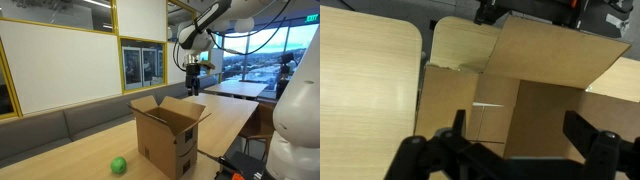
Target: Put the spoon, apple and masking tape inside the box.
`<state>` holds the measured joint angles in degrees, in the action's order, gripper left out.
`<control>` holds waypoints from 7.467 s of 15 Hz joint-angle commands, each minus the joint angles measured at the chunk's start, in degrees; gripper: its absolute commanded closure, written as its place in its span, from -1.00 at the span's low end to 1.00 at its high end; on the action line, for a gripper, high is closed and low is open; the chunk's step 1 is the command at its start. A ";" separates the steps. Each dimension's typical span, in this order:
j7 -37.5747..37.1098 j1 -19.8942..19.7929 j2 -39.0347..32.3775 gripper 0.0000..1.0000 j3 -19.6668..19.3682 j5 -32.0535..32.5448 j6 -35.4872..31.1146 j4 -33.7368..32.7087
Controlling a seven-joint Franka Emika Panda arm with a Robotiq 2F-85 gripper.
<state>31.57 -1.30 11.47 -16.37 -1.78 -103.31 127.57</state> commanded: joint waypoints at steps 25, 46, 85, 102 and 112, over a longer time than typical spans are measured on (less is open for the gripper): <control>-16.62 7.69 -4.74 -1.00 21.04 0.67 -7.24 -9.19; -51.99 23.30 -24.17 -1.00 33.92 -0.56 -22.04 -8.66; -75.80 34.24 -54.71 -1.00 15.96 4.67 -50.78 -10.48; -74.49 32.42 -55.52 -0.47 18.74 -0.11 -55.07 -8.93; -74.34 32.57 -53.64 0.67 18.50 0.06 -55.68 -7.30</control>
<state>-43.78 31.61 -43.84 2.44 -1.20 -158.12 117.94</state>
